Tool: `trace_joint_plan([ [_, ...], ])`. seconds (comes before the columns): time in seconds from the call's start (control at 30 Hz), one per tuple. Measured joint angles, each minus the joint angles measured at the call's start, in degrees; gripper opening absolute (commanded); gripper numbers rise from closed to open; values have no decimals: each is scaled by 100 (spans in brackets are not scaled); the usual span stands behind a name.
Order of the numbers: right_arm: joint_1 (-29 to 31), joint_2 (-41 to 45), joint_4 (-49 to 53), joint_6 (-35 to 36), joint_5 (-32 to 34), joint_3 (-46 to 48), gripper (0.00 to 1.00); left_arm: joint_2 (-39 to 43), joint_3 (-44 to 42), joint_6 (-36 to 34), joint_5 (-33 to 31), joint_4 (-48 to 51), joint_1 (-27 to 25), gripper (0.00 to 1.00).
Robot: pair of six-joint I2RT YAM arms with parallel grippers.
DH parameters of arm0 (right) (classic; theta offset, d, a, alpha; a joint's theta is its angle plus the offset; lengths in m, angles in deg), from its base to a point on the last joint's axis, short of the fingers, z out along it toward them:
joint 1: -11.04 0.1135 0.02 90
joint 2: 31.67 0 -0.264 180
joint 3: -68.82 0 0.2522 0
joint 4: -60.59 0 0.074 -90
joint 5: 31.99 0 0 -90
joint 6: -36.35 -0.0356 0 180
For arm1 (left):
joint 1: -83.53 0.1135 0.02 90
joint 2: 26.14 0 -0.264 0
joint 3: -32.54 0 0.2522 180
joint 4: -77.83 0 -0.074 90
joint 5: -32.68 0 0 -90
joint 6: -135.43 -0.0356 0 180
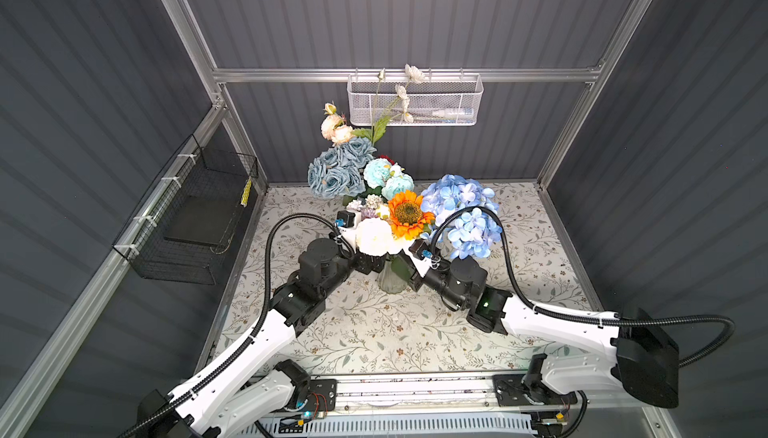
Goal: Arrange the flowers into the vase
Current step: 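Lower the peach carnation stems into the clear vase with the right gripper, then open the right gripper and draw it back from the vase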
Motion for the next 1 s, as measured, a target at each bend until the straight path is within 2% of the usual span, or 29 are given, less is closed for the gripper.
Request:
trace_joint_plan([
  [0.13, 2, 4, -33, -2, 46, 17, 0, 4, -22, 15, 0, -39, 0, 100],
  [0.17, 2, 13, -28, -4, 46, 17, 4, 4, -22, 17, 0, -42, 0, 99],
  [0.23, 0, 55, 24, -26, 44, 22, 25, 4, -24, 33, 0, -44, 0, 99],
  [0.27, 2, 94, 79, -57, 44, 26, 33, 4, -22, 35, 2, -46, 0, 99],
  [0.47, 2, 651, 608, -295, -72, 109, 50, -17, -31, 83, -4, -103, 0, 99],
  [0.57, 4, 1134, 935, -501, -216, 111, 55, -39, -55, 149, -26, -190, 0, 99],
  [0.73, 31, 1818, 1401, -857, -476, 114, 56, -72, -61, 249, -92, -275, 0, 99],
  [1.0, 483, 2133, 1971, -1110, -483, 608, 63, -122, -61, 363, -315, -280, 0, 99],
])
